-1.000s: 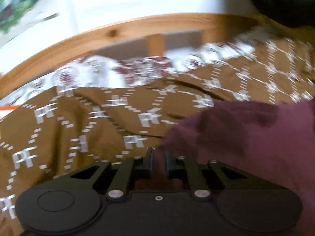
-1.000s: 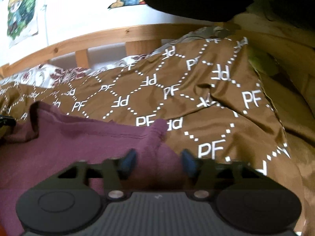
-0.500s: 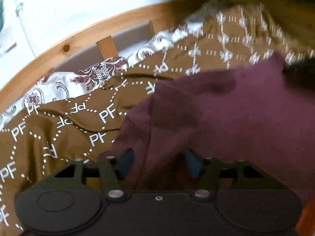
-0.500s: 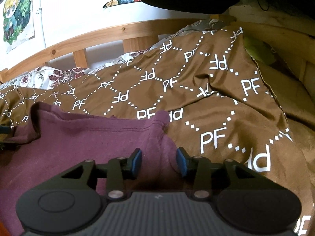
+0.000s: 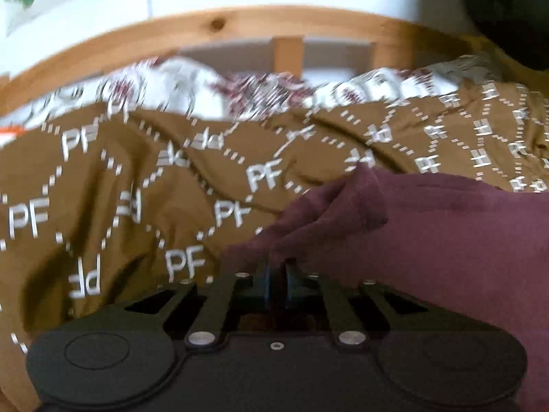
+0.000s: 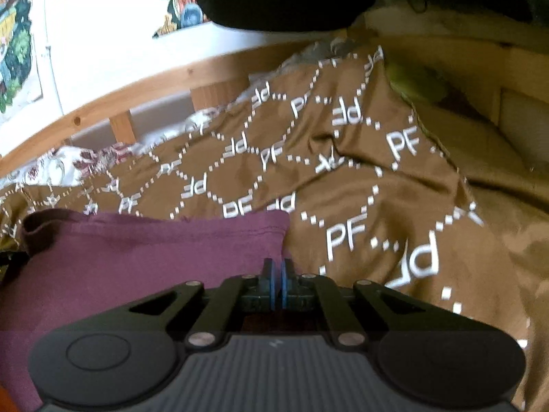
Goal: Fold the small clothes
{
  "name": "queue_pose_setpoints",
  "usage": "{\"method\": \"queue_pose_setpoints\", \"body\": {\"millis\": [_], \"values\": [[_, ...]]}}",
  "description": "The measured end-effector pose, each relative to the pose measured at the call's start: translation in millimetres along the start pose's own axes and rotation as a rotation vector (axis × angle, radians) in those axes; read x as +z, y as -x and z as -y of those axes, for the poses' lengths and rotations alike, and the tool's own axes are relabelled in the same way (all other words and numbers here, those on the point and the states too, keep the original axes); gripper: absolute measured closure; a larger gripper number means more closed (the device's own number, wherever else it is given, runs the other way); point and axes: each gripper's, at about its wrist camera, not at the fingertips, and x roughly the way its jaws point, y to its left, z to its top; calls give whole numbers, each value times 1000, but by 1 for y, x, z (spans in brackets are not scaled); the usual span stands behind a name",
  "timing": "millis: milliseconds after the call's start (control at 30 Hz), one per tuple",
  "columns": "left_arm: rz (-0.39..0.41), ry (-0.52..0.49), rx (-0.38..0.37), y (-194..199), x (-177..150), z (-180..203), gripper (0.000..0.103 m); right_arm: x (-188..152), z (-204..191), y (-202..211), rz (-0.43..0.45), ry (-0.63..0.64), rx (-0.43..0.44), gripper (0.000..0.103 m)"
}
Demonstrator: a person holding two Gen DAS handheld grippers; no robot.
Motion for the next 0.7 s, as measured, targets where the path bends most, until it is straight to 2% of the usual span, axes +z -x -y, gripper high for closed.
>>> {"method": "queue_pose_setpoints", "body": {"millis": [67,167,267,300,333,400,433,467,567,700], "values": [[-31,62,-4,-5,0,-10,76,-2,-3,0,4,23,-12,98],[-39,169,-49,-7,4,-27,75,-3,-5,2,7,35,-16,98],[-19,132,-30,-3,8,-25,70,-4,-4,4,8,28,-19,96],[-11,104,-18,-2,9,-22,62,-5,-3,6,8,22,-17,93],[-7,78,-4,-2,9,-18,56,-5,-3,9,6,14,-14,89],[0,60,37,-1,9,-15,30,-8,-2,18,1,-1,-8,77],[1,55,57,-2,8,-14,27,-10,-2,23,2,-4,2,62],[-2,54,57,-2,7,-14,26,-12,-3,30,4,-4,14,51],[-24,74,5,1,4,-16,22,-24,-11,53,13,20,49,41],[26,84,-4,25,-10,-12,4,-41,-24,69,-3,55,62,40]]}}
